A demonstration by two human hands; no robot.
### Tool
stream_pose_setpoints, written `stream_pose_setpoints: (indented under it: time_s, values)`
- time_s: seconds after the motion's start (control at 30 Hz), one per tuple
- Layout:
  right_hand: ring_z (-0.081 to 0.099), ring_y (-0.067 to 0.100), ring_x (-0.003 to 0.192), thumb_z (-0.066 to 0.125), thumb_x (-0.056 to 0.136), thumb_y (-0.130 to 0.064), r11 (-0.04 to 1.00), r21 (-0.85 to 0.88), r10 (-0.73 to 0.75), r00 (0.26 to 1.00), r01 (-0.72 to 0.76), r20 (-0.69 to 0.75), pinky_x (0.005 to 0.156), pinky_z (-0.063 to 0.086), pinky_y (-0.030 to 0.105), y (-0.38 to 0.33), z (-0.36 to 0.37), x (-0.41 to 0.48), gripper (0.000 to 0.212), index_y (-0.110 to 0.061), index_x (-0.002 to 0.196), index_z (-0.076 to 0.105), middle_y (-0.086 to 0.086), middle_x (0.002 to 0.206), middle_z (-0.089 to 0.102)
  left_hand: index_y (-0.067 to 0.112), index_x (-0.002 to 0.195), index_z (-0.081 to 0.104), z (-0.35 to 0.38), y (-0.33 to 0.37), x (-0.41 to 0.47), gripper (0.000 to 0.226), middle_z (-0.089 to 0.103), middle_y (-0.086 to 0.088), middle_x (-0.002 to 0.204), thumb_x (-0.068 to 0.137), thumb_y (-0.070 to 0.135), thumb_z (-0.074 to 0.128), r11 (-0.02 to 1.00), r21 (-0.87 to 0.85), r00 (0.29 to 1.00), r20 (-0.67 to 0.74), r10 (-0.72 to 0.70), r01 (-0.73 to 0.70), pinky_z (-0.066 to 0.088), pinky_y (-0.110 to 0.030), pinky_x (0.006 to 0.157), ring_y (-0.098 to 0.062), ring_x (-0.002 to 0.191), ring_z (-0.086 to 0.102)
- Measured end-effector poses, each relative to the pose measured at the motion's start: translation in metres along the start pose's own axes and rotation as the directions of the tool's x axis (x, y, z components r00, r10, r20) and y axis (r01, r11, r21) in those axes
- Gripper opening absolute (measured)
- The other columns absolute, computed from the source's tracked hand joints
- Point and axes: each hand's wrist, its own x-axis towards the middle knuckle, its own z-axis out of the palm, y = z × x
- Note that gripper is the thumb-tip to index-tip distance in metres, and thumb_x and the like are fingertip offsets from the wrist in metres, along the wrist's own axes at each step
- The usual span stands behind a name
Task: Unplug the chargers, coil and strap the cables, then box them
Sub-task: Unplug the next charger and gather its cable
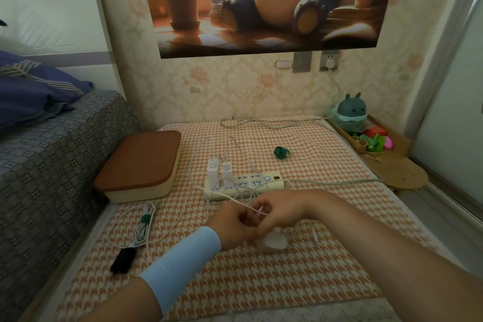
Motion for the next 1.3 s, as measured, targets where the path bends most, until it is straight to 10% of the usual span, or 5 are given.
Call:
stream_pose_setpoints:
  time_s: [0.13,0.3,0.53,0.7,1.3]
  values:
    - [0.066,0.015,0.101,0.085,0.076,-0.041,0.99,-0.134,-0.048,0.998,0.043,-0.032,0.094,0.056,0.043,-0.003,0.014,0.012,0.045,-0.031,0.116,0.066,-0.008,0.11,0.069,0.022,0.099,0.069,-0.015,-0.005,-0.004,0.033,0.07,0.003,0.099,0.07,0.013,0.082,0.992,-0.056,0.986,0.125,-0.11,0.117,0.06,-0.031,0.077,-0.014,0.087,0.067]
    - [0.065,0.015,0.103,0.08,0.085,-0.039,0.977,-0.21,-0.032,0.998,0.043,0.054,0.095,0.054,0.037,-0.018,0.036,0.019,0.049,-0.023,0.129,0.067,-0.012,0.105,0.066,0.017,0.097,0.073,-0.046,0.005,-0.025,0.033,0.074,0.004,0.092,0.083,0.047,0.072,0.896,0.433,0.86,0.415,-0.296,0.099,0.056,-0.023,0.072,-0.016,0.078,0.074]
    - [0.065,0.018,0.093,0.084,0.072,-0.055,0.879,-0.477,0.093,0.982,-0.004,0.164,0.081,0.056,0.039,-0.045,0.061,0.024,0.042,-0.023,0.099,0.076,-0.006,0.102,0.069,0.025,0.073,0.052,-0.049,0.007,-0.038,0.019,0.056,0.007,0.07,0.078,0.039,0.063,0.855,0.507,0.993,0.012,0.119,-0.109,0.049,-0.032,0.062,-0.017,0.07,0.055]
    - [0.061,0.023,0.085,0.078,0.085,-0.04,0.768,-0.641,0.083,0.989,0.014,0.121,0.079,0.056,0.039,-0.044,0.066,0.027,0.036,-0.015,0.109,0.073,0.003,0.098,0.064,0.022,0.119,0.056,-0.034,-0.01,-0.039,0.05,0.06,0.0,0.117,0.081,0.052,0.069,0.858,0.509,0.948,0.303,-0.098,-0.074,0.052,-0.041,0.089,-0.023,0.102,0.059]
    - [0.07,0.011,0.095,0.046,0.106,-0.02,0.947,0.297,-0.109,0.993,0.12,-0.055,0.088,0.051,0.032,-0.028,-0.004,-0.014,0.027,-0.019,0.115,0.072,0.003,0.102,0.078,0.033,0.091,0.074,-0.091,0.026,-0.009,0.029,0.063,0.008,0.079,0.101,0.039,0.048,0.926,0.371,0.987,0.163,0.012,-0.072,0.047,-0.033,0.073,-0.016,0.076,0.058]
